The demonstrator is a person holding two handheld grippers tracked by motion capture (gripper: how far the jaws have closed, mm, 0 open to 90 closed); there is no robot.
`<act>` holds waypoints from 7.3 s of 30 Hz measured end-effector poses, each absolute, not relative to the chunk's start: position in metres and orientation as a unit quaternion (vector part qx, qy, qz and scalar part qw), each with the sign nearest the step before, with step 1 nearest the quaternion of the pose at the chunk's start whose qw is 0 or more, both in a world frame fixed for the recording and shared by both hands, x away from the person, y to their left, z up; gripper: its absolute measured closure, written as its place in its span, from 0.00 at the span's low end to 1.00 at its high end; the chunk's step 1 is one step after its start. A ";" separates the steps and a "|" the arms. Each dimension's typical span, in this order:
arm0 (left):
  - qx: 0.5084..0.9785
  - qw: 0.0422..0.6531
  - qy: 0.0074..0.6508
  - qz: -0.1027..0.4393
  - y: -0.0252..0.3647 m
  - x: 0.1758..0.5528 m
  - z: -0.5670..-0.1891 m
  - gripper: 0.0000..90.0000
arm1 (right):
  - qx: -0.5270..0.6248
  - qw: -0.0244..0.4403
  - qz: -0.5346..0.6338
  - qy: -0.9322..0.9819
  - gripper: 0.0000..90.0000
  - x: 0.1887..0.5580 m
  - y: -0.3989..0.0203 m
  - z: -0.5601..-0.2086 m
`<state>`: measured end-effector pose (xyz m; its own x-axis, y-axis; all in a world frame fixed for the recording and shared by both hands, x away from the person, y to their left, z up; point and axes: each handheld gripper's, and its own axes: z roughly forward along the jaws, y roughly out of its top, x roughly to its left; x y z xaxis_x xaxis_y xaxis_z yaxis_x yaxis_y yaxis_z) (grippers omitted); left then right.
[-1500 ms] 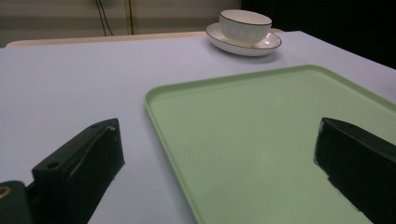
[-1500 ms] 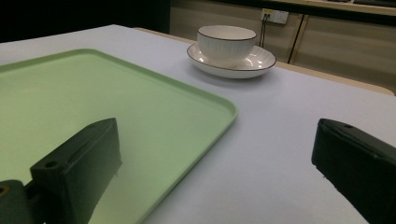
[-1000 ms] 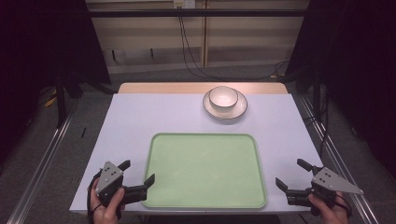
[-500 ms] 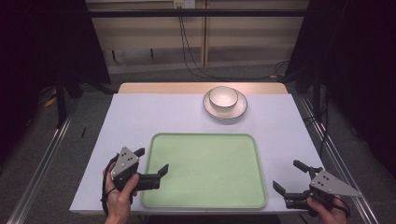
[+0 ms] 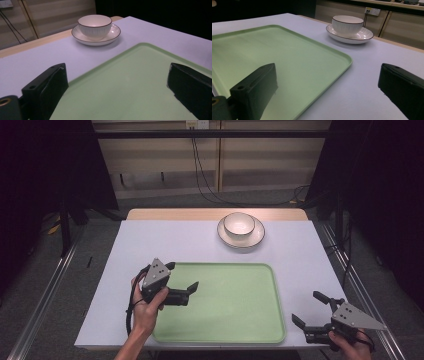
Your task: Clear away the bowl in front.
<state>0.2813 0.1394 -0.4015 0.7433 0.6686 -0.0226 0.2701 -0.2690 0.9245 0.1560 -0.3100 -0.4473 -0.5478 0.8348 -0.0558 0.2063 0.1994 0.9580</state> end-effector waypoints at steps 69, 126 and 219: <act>0.808 0.427 0.375 0.154 -0.006 0.467 -0.413 0.15 | 0.355 0.276 0.525 0.723 0.02 0.154 -0.309 -0.451; 0.802 0.338 0.489 0.060 -0.035 0.552 -0.451 0.77 | 0.360 0.278 0.527 0.718 0.02 0.158 -0.311 -0.452; 0.779 0.417 0.467 0.035 -0.001 0.499 -0.372 0.91 | 0.362 0.292 0.531 0.708 0.03 0.151 -0.315 -0.449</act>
